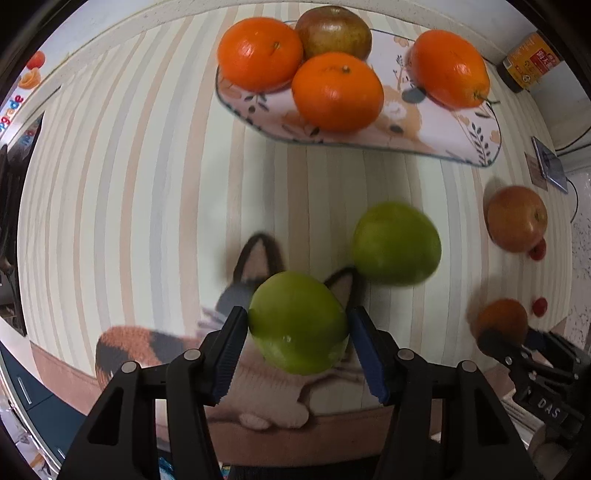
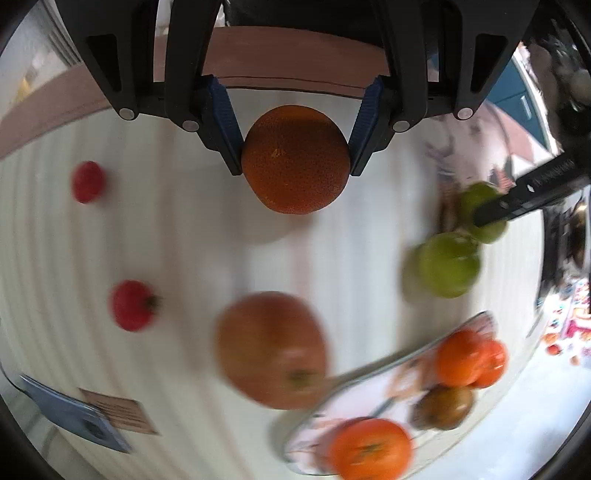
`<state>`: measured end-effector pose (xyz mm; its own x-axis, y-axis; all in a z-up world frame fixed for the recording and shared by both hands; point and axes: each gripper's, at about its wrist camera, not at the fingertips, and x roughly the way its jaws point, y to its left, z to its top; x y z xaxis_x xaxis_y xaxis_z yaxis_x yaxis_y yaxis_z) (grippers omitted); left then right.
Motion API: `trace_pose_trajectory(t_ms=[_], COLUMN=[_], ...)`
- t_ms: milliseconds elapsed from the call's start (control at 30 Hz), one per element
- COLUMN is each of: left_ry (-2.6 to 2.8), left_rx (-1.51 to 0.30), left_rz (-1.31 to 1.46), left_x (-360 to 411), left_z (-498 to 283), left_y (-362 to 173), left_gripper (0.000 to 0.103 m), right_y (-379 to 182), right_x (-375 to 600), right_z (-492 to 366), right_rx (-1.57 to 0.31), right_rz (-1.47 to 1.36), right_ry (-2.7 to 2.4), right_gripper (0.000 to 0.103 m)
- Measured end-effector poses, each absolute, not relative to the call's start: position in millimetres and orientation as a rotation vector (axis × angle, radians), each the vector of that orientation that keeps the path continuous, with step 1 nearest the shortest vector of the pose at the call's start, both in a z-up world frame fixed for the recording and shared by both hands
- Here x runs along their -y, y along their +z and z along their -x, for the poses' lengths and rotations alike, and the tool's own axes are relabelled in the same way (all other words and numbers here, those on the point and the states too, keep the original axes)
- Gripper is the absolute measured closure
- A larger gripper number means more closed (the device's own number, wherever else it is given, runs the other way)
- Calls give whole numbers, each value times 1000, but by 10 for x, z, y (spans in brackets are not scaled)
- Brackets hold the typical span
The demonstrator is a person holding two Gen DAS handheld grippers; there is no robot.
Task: Organize fruits
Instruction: 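Grasp a green apple with the left tool while the right tool grasps the brown fruit, then place the green apple on the plate with the left tool while the right tool places the brown fruit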
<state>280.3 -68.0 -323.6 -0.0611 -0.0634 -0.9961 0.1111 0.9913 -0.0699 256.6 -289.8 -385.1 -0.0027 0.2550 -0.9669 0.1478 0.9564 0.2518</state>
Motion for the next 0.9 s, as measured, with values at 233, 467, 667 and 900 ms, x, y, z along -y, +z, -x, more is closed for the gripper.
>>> trace_pose_trajectory(t_ms=[233,467,667,900], left_ry=[-162,-195,-193,-189], left_rx=[-1648,-1703,-1677,-1680], left_rz=[7,50,56,175], left_x=[594,610,667,525], left_z=[-2765,-2784,-2866,-3028], left_y=[-3241,-3356,-3265,-3164], left_gripper=[46,54,54,50], right_y=[-3935,-3940,-3940,-3961], right_x=[2667,2682,2651,2707], right_z=[-2623,-2623,-2624,-2640], right_rx=[-1591,-1597,-1607,-1610], right_rz=[-300,-295,-299,-328], right_ry=[119,122,126,123], right_gripper=[44,44,44,44])
